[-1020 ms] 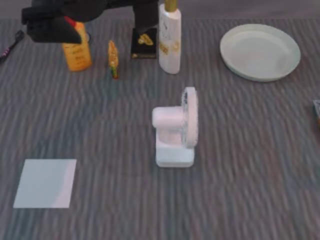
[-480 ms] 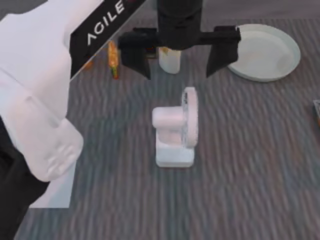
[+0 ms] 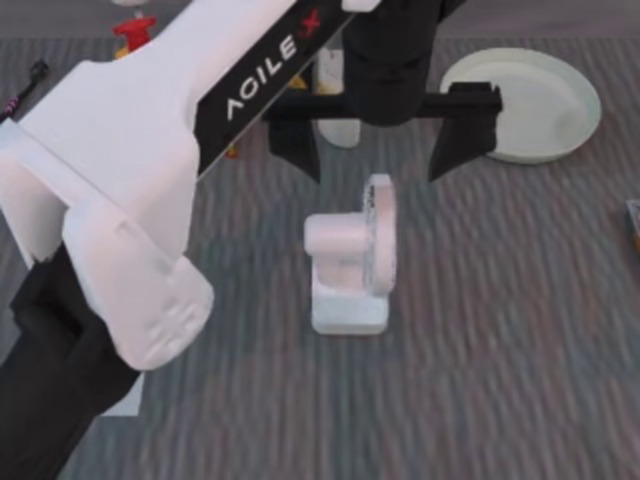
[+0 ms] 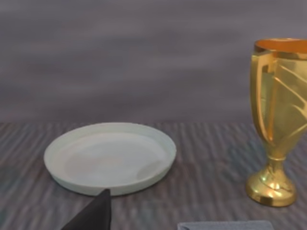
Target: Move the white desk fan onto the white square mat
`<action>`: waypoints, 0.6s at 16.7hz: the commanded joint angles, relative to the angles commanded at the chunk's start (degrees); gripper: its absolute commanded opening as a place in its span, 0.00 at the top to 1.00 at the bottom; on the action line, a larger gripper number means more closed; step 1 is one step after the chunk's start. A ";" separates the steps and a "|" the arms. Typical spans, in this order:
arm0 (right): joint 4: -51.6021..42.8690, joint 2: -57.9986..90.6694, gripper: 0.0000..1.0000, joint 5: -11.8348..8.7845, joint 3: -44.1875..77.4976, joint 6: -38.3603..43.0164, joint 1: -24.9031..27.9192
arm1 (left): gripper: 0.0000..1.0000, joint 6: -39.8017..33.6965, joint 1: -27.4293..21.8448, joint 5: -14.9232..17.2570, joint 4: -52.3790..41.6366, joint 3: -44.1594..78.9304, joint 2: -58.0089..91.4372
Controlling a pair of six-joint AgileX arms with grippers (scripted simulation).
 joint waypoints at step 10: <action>0.00 0.00 0.00 0.00 0.00 0.00 0.00 | 0.00 0.40 0.46 -0.03 11.55 -17.14 -5.40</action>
